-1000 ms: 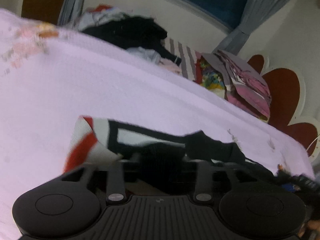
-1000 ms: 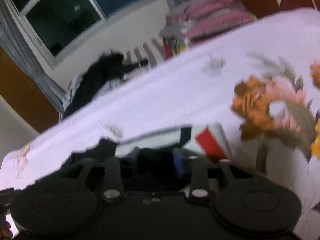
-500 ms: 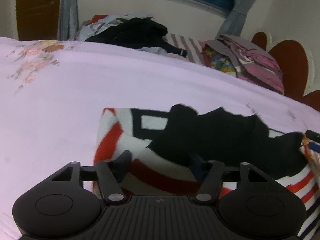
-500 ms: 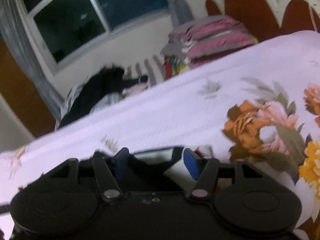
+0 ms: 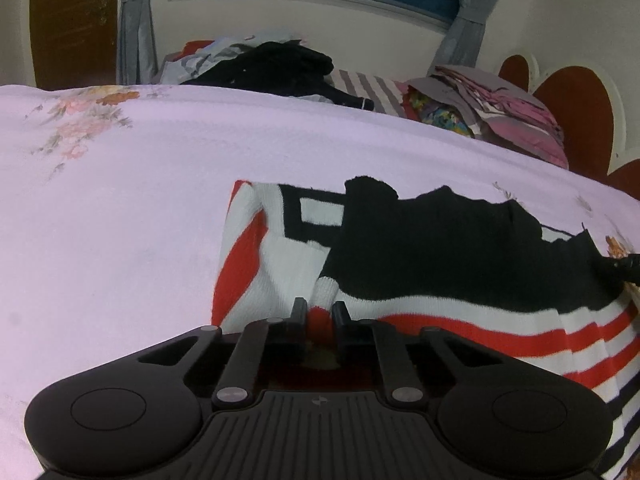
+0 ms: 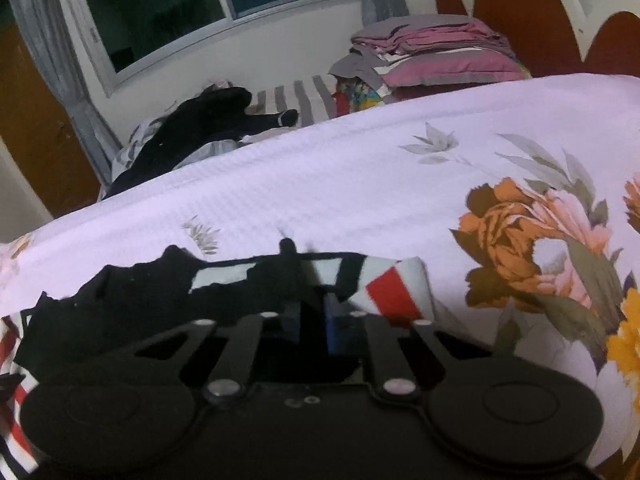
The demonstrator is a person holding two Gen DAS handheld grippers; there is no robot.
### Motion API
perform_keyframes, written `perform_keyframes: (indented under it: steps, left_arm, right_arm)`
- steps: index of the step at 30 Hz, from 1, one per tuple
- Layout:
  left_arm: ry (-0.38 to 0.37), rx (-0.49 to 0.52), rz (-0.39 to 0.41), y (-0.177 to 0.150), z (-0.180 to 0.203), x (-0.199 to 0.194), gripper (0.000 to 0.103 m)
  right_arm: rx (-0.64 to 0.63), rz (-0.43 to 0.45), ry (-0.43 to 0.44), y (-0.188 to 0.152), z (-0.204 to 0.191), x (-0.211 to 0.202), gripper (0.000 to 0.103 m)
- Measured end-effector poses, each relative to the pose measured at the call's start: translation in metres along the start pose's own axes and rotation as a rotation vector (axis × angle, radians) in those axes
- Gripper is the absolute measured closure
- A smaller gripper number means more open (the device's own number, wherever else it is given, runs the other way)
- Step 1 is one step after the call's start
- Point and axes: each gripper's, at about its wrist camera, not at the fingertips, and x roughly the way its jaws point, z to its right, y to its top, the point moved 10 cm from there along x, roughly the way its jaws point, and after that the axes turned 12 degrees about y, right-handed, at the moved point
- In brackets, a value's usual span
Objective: Fold small clothes
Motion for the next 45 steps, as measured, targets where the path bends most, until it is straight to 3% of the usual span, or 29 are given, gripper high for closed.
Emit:
perform_keyframes:
  steps: [2,4,7,9,13,17,20,24,27,31,35,40,43,45]
  left_arm:
    - [0.001,-0.005,0.007,-0.003,-0.001,-0.001,0.091]
    - [0.004,0.002,0.011,-0.004,-0.001,-0.001,0.091]
    - [-0.001,-0.015,-0.002,0.000,-0.003,-0.002,0.091]
    - [0.007,-0.026,0.009,0.004,-0.007,-0.006,0.091]
    - [0.020,0.002,0.080,0.014,-0.005,-0.025,0.091]
    - [-0.031,0.055,0.134,0.020,0.019,-0.048,0.091]
    - [-0.099,0.077,0.128,0.019,0.048,-0.055,0.091]
    - [-0.122,0.143,0.095,0.001,0.075,-0.048,0.090]
    - [-0.084,0.143,0.044,-0.015,0.063,-0.036,0.091]
    - [-0.117,0.074,0.034,-0.026,0.037,-0.033,0.091]
    - [-0.101,0.079,0.025,-0.030,0.030,-0.038,0.091]
    - [-0.076,0.062,0.023,-0.034,0.019,-0.042,0.091]
    - [-0.048,0.072,0.017,-0.031,0.023,-0.049,0.090]
    - [-0.056,0.073,0.016,-0.029,0.028,-0.057,0.090]
  right_arm:
    - [-0.037,-0.001,-0.080,0.000,0.011,0.002,0.098]
    - [0.013,0.005,-0.072,0.001,0.019,0.003,0.099]
    - [-0.027,0.019,-0.094,0.004,0.013,-0.004,0.093]
    - [-0.007,0.042,-0.070,0.006,0.008,-0.015,0.083]
    - [-0.045,0.044,0.004,0.004,-0.017,-0.034,0.082]
    - [-0.121,0.006,0.082,-0.011,-0.060,-0.039,0.082]
    - [-0.149,-0.034,0.133,-0.028,-0.090,-0.034,0.082]
    - [-0.202,-0.073,0.146,-0.048,-0.113,-0.027,0.085]
    - [-0.222,-0.095,0.087,-0.057,-0.099,-0.029,0.085]
    - [-0.257,-0.099,0.003,-0.068,-0.066,-0.042,0.092]
    - [-0.246,-0.087,-0.069,-0.070,-0.039,-0.060,0.093]
    - [-0.235,-0.087,-0.075,-0.076,-0.034,-0.069,0.092]
    - [-0.197,-0.045,-0.041,-0.074,-0.046,-0.080,0.079]
    - [-0.179,-0.022,-0.001,-0.075,-0.061,-0.085,0.078]
